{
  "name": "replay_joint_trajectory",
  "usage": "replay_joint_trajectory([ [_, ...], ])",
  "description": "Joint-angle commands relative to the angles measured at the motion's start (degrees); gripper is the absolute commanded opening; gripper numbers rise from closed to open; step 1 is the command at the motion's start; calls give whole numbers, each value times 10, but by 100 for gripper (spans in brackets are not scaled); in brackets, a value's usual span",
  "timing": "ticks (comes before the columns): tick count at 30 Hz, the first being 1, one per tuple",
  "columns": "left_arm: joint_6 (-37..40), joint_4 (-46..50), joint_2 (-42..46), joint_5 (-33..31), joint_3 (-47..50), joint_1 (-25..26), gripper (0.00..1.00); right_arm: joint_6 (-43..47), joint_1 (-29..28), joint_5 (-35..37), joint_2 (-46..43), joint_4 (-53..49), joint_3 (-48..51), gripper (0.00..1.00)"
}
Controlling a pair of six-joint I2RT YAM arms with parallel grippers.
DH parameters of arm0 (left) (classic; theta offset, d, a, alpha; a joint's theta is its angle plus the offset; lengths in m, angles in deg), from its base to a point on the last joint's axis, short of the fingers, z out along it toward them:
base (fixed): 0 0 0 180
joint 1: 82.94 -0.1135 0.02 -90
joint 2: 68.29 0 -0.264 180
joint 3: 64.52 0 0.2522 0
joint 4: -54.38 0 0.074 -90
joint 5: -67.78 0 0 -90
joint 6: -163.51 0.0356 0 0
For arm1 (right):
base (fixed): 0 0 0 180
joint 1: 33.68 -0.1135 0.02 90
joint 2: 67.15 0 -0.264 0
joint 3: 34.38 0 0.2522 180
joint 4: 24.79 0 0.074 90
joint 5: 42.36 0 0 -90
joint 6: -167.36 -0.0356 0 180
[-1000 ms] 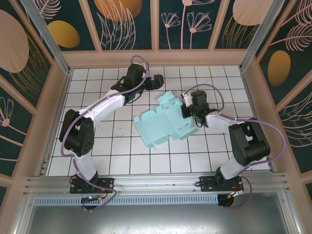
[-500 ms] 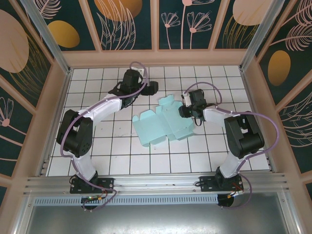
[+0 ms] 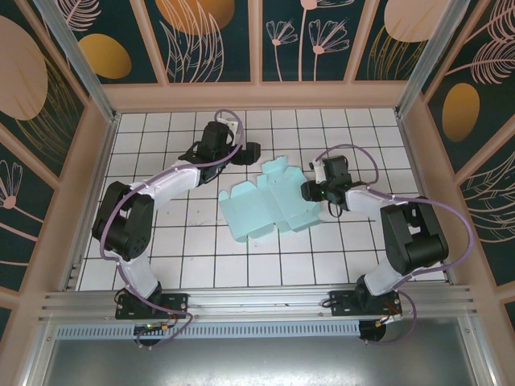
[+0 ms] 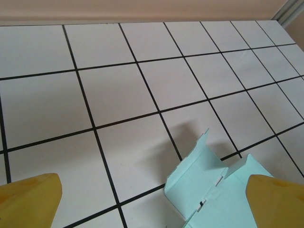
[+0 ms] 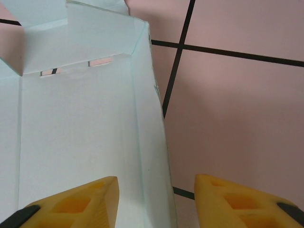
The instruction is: Fold the paper box
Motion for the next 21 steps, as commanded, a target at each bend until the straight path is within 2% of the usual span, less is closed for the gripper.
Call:
replay_joint_trajectory([
  [1, 14, -20, 18, 17, -7, -5, 99, -24, 7, -21, -1, 20, 3, 46],
  [6, 12, -20, 23, 20, -3, -5, 99, -24, 11, -26, 30, -1, -25, 43],
  [14, 14, -19, 31, 23, 7, -5, 99, -2, 14, -17, 73, -30, -54, 28],
  [17, 16, -17, 32, 24, 9, -5, 99, 3, 14, -19, 69, -23, -54, 16],
  [20, 16, -18, 34, 22, 9, -5, 99, 13, 14, -22, 62, -23, -53, 0],
  [21, 17, -18, 34, 20, 10, -5, 99, 16, 14, -22, 59, -22, -52, 0],
])
